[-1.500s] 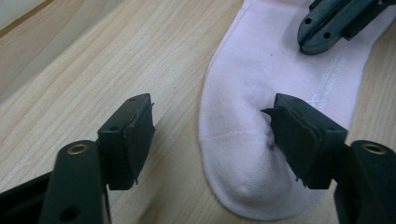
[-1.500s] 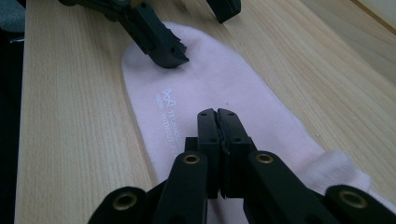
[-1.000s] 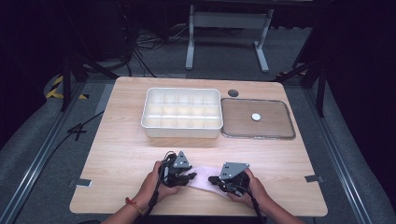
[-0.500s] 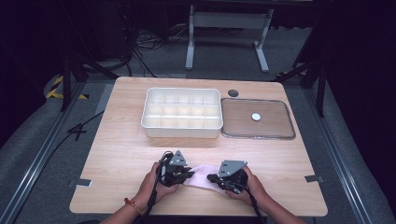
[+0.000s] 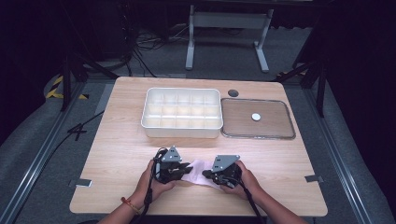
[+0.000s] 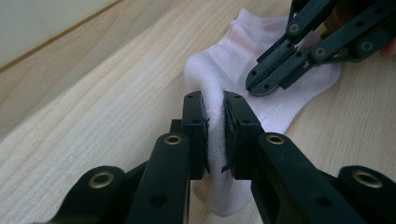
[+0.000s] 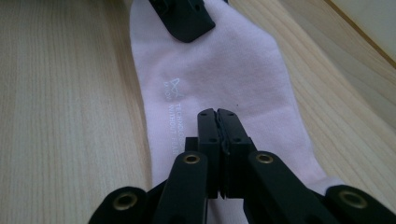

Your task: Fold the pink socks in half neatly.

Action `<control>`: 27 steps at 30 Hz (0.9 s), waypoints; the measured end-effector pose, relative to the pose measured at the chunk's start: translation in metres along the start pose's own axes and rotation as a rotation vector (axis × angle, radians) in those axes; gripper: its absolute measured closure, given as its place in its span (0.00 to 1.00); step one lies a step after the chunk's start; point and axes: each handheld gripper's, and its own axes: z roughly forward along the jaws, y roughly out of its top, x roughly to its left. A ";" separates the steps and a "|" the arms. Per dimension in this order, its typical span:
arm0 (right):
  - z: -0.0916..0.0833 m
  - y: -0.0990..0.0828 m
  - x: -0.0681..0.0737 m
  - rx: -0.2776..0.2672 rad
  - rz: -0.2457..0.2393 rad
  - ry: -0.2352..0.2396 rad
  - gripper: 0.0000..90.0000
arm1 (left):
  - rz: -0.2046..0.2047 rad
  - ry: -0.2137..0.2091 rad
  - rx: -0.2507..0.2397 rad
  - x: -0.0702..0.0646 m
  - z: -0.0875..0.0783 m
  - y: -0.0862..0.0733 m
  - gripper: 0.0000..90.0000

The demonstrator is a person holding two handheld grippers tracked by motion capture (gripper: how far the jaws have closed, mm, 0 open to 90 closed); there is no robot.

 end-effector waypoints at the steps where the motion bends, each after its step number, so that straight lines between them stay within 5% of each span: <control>1: 0.000 0.000 0.000 0.000 0.000 0.000 0.99 | 0.000 0.000 0.000 0.000 0.000 0.000 0.89; 17: 0.016 0.018 -0.007 0.023 -0.036 0.026 0.99 | -0.007 -0.005 -0.065 0.004 -0.009 0.011 0.88; 27: 0.018 0.019 -0.010 0.007 -0.010 0.032 0.99 | 0.039 -0.005 -0.057 -0.003 0.000 0.019 0.88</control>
